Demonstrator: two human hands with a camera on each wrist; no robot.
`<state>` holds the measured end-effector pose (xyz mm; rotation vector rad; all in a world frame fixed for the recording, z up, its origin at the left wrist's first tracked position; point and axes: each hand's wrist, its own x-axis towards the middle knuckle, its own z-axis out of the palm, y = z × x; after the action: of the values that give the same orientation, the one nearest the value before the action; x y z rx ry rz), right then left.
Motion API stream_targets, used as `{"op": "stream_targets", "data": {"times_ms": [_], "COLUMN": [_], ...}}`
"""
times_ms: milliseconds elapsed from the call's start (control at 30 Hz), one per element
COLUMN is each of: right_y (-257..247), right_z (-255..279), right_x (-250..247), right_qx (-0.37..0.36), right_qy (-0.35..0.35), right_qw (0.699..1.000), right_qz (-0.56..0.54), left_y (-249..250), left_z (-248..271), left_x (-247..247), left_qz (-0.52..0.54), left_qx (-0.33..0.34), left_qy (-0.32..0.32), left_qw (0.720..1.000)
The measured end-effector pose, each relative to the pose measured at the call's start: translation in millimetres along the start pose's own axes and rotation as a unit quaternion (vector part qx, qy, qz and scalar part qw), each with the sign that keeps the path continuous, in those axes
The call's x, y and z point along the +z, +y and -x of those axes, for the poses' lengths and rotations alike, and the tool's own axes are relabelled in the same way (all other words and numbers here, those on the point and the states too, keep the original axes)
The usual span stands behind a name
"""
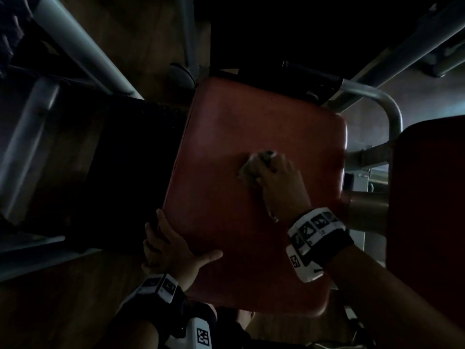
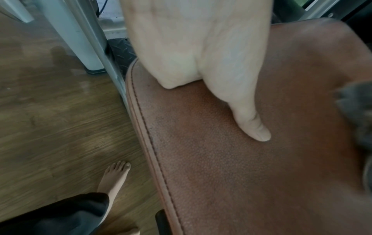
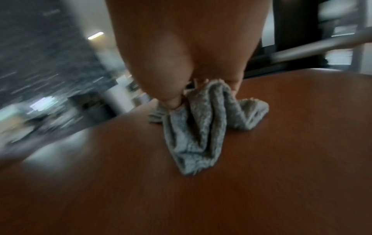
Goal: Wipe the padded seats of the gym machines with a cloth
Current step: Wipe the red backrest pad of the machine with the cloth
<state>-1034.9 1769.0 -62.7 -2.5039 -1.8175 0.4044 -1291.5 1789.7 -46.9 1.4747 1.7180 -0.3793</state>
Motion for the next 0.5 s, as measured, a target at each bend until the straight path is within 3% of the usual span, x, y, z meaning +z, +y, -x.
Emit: {"op": "stream_targets", "data": {"times_ms": [33,100,300,433,500], "right_y": [-5,-3,42,64,75], "right_z": [7,21,41,24,10], "right_x": [1,0,2,15,23], "right_qx": [-0.04,-0.041,0.143,0.267,0.301], "right_qy": [-0.006,0.018,0.037,-0.033,-0.037], "right_qw": [0.999,0.999,0.989,0.952,0.944], "right_qz": [0.021,0.032,-0.026,-0.146,-0.13], "left_y": [1,3,-1,-1,-1], "left_z": [1,2,-1,-2,-2], "left_x": [-1,-2,-1,0,0], "left_qz": [0.0,-0.003,-0.006,-0.004,0.003], "left_qx": [-0.003,-0.005,0.003,0.002,-0.001], "left_qy": [-0.004,-0.005,0.001,-0.001,-0.005], "left_qw": [1.0,1.0,1.0,1.0,1.0]}}
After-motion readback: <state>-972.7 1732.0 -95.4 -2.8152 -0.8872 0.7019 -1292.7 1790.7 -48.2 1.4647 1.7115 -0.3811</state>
